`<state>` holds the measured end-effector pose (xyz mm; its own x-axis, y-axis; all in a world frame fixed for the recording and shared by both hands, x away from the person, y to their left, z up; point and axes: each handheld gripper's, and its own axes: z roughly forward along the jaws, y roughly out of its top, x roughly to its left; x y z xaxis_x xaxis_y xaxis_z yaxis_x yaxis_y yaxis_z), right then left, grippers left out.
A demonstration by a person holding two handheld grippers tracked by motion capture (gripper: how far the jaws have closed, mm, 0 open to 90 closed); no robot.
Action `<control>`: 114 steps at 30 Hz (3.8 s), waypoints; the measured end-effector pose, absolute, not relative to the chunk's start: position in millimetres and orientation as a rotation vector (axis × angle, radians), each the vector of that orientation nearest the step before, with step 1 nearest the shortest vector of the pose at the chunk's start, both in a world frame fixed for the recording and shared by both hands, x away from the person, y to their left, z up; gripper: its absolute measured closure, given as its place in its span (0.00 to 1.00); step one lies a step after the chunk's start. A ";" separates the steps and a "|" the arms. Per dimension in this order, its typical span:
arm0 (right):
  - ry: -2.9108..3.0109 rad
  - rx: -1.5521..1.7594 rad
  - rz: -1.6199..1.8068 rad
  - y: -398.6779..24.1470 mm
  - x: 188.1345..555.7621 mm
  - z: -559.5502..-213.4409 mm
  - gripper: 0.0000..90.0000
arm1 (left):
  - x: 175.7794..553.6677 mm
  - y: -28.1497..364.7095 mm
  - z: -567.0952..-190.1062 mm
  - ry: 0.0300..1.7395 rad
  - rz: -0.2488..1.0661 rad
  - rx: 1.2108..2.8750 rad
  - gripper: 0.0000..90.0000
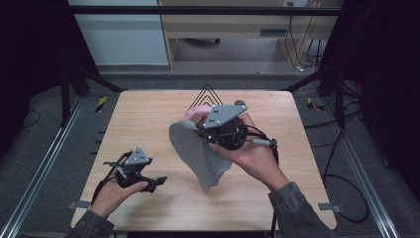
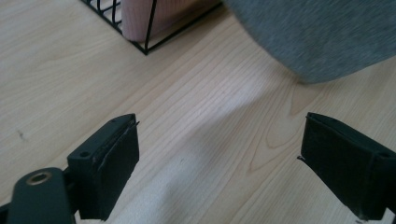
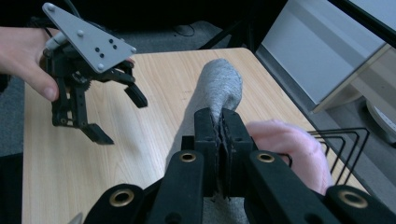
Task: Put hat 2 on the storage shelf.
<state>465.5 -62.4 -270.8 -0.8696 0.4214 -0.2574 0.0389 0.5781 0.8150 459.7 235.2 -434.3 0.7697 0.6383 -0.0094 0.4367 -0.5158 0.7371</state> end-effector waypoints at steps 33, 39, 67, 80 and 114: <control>2.408 0.415 1.241 -60.3 469.4 -276.7 0.97 | 493.5 195.0 -410.0 0.647 0.271 2.158 0.93; 2.376 0.544 1.236 -85.7 481.2 -285.6 0.97 | 489.1 189.9 -391.3 0.637 0.317 2.192 0.96; 2.123 0.761 1.477 -147.0 517.3 -220.5 0.97 | 514.2 175.9 -225.6 0.603 0.602 2.122 0.97; 2.036 0.838 1.554 -157.9 561.3 -201.0 0.97 | 554.7 167.5 -196.0 0.608 0.653 2.066 0.97; 2.060 1.012 1.462 -156.1 651.1 -242.3 0.96 | 637.2 152.4 -232.0 0.697 0.690 2.094 0.97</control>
<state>651.1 -156.1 -242.3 -0.6481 0.7581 0.0727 0.3190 0.1835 0.9298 637.2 152.4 -232.0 0.6988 0.6772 0.2302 0.2370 -0.5230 0.8187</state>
